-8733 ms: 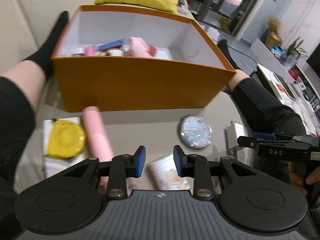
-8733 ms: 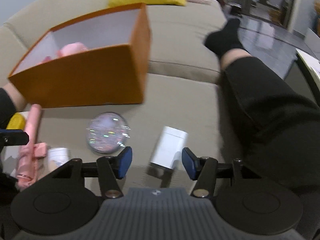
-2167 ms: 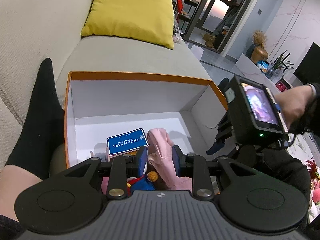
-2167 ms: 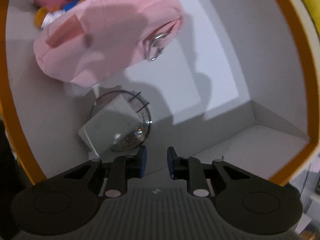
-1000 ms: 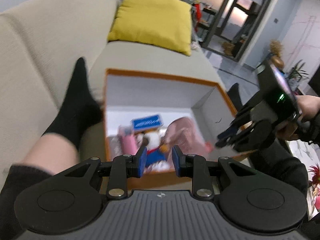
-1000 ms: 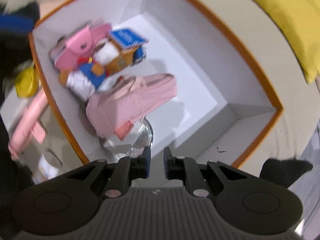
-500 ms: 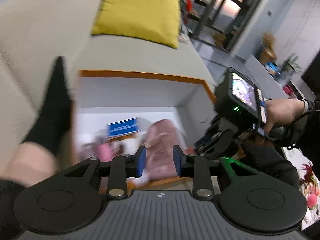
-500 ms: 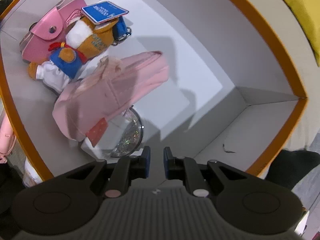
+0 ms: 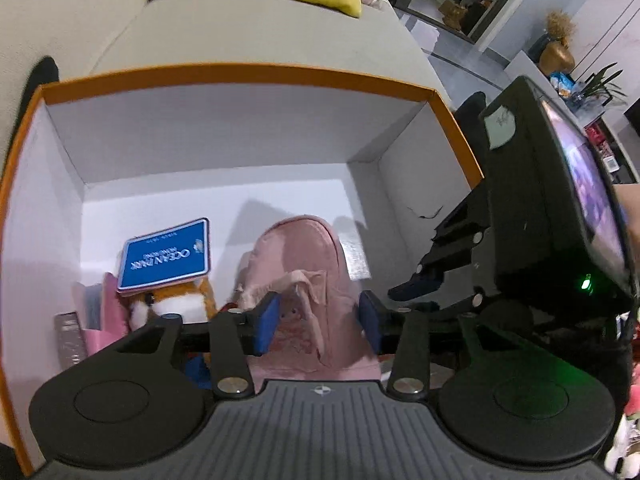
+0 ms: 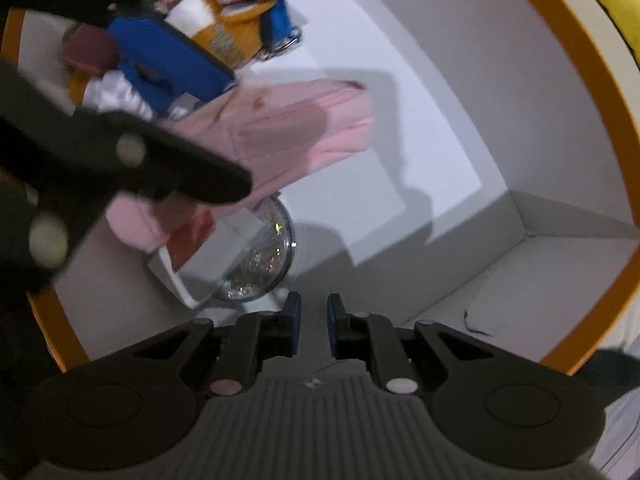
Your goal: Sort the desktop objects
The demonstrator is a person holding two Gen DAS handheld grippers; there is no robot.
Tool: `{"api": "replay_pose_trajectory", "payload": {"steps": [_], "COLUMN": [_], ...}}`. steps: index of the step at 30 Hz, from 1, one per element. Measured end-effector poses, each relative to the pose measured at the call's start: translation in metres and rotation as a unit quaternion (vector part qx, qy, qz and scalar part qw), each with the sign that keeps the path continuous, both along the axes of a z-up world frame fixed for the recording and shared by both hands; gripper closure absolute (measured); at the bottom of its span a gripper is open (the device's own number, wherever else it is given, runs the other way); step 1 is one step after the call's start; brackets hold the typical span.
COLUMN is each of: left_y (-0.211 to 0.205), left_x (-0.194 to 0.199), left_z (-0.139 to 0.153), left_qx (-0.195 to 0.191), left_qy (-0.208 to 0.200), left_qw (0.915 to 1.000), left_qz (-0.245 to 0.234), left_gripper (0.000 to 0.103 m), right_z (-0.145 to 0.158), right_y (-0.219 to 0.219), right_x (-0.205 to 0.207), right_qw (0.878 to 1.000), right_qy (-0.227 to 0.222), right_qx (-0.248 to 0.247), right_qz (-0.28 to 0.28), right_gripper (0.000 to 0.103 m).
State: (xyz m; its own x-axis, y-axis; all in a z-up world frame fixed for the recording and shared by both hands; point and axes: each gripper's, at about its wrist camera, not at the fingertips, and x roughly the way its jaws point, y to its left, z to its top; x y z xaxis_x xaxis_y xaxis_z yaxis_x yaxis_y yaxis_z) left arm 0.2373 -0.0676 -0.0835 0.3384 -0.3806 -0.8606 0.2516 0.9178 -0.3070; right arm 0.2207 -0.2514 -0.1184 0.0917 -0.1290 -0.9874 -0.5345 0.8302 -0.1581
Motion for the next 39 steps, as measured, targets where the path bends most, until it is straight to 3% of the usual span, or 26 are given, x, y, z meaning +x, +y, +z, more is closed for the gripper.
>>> {"api": "replay_pose_trajectory", "payload": {"steps": [5,11,21,26,30,39], "left_y": [0.016,0.039,0.058,0.057,0.057,0.055], "left_x": [-0.006,-0.011,-0.008,-0.009,-0.01,-0.01], "left_z": [0.004,0.011,0.01,0.012,0.011,0.012], "left_qx": [-0.01,-0.028,-0.023,-0.024,-0.026,-0.024], "left_qy": [0.0,0.004,-0.001,-0.004,-0.006,-0.008], "left_qw": [0.9999,0.9992,0.9983,0.9981,0.9981,0.9982], "left_qz": [0.008,0.028,0.054,0.057,0.056,0.054], "left_gripper": [0.076,0.078,0.079,0.079,0.079,0.079], "right_z": [0.0,0.003,0.007,0.019,0.033,0.029], "right_y": [0.001,-0.003,-0.007,-0.006,-0.005,0.007], "right_x": [-0.003,-0.005,-0.01,-0.019,-0.025,-0.034], "right_qw": [0.999,0.997,0.989,0.993,0.99,0.989], "right_qy": [0.017,0.038,0.059,0.038,0.026,0.01], "right_qx": [0.02,0.067,0.133,0.109,0.14,0.149], "right_qz": [0.025,0.008,-0.027,-0.007,-0.011,0.01], "right_gripper": [0.085,0.086,0.089,0.089,0.089,0.089]}}
